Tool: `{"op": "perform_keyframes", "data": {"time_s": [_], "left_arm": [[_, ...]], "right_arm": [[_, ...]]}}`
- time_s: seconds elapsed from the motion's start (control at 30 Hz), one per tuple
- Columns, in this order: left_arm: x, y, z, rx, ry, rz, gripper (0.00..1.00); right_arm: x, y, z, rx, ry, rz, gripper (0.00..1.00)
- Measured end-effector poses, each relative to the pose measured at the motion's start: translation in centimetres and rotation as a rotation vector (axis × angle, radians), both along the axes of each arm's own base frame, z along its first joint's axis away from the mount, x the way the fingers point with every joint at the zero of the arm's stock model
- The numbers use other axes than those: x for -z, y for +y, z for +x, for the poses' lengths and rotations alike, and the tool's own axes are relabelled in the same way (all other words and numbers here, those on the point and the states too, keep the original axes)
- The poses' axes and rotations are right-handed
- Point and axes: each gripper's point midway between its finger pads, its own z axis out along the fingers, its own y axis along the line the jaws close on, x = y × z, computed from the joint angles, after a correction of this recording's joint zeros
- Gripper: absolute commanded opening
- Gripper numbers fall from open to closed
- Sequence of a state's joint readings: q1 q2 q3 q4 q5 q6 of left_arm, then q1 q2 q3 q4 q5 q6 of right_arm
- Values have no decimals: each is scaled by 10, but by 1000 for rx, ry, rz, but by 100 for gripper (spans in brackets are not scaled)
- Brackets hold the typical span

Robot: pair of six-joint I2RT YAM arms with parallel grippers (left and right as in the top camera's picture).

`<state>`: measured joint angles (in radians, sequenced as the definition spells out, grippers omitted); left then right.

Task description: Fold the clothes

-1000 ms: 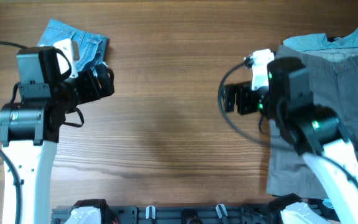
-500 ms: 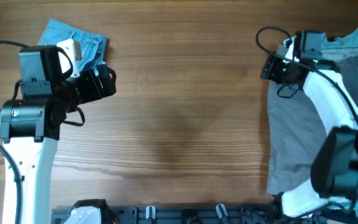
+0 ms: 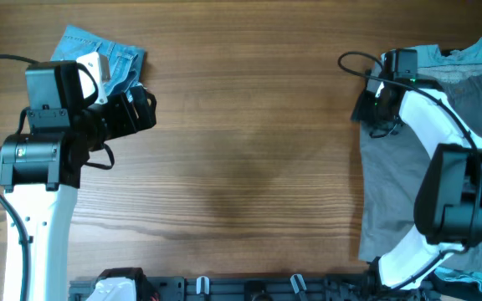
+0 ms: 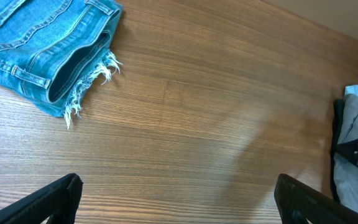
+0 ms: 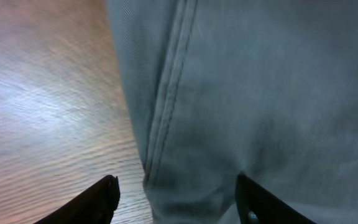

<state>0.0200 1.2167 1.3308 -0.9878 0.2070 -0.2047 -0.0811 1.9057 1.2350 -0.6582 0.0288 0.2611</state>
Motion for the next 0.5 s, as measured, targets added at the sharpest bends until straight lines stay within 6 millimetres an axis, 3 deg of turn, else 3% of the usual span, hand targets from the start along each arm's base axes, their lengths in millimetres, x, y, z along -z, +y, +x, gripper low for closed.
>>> {"op": "perform_keyframes", "data": {"time_s": [0.13,0.23,0.4,0.5], "left_arm": [[0,0,0,0,0,0,100],[0,0,0,0,0,0,100],[0,0,0,0,0,0,100],[0,0,0,0,0,0,100]], "right_arm": [[6,-1,-4,-10,25,-7,25],[5,-2,-5,-15,31,-9,25],[-5,-15,-6,17,31,-8,10],[-21,-31,-5,56,0,-12,14]]}}
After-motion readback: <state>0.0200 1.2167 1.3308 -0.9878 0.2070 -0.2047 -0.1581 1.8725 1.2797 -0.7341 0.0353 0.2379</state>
